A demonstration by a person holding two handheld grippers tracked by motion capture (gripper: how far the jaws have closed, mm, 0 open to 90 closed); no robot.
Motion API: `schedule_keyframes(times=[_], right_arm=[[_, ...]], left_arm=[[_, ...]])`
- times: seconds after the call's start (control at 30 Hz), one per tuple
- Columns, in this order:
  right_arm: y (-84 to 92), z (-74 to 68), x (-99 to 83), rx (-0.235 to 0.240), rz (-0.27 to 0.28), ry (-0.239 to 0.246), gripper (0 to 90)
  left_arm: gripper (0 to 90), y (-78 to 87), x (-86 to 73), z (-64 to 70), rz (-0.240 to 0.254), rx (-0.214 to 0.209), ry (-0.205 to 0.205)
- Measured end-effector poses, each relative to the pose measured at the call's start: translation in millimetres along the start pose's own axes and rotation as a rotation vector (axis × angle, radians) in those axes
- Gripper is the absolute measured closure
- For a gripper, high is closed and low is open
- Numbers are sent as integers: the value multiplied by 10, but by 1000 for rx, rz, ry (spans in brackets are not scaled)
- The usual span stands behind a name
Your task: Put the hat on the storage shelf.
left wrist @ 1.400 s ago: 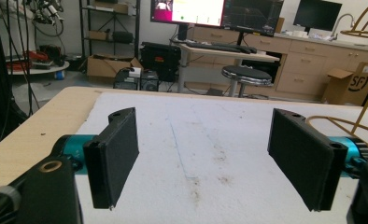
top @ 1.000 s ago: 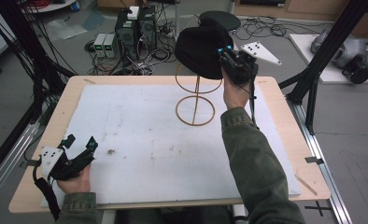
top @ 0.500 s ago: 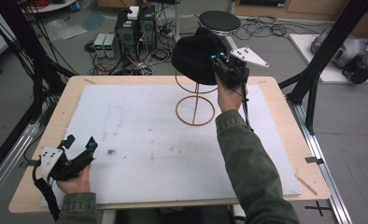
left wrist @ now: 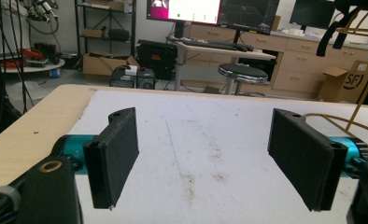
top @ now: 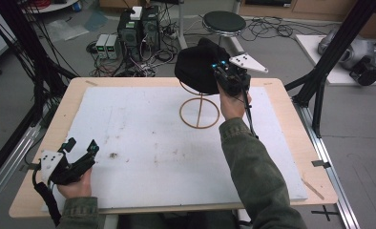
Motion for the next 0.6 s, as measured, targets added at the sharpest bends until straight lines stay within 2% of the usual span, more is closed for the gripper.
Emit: schedule_keyframes(times=[0.4,0.6], right_arm=[[30,2,-56,46,8,-7,841],[22,23,-62,41,8,-30,789]], left_arm=[[247,-9,-10,5,-8,1,0],[247,-17,-12,-5,-7,2,1]])
Point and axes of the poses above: each handheld gripper's, and its own axes: y roughly backward along the jaws, x roughly out of its top, z roughly to its right, the point moved 4 cm from there along -y, roughly forward along the jaws, and after that the axes turned 7 degrees about y, right-handed, at the moved point
